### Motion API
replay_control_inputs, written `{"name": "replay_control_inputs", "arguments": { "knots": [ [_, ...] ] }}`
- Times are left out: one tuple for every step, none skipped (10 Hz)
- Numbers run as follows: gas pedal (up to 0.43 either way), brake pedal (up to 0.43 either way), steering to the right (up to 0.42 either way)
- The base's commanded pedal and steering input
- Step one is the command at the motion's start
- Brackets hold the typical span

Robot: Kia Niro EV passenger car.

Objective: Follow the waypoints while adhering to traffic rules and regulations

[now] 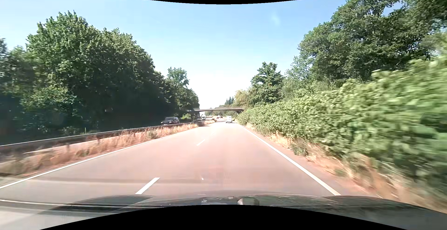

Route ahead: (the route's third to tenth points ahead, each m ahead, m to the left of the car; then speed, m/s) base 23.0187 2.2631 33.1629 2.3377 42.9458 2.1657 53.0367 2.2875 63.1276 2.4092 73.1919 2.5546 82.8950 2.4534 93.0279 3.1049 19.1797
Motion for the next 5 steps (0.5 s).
{"name": "replay_control_inputs", "arguments": {
  "knots": [
    [0.169, 0.000, -0.001],
    [0.169, 0.000, -0.001],
    [0.169, 0.000, -0.001],
    [0.177, 0.000, -0.001],
    [0.177, 0.000, -0.001]
  ]
}}
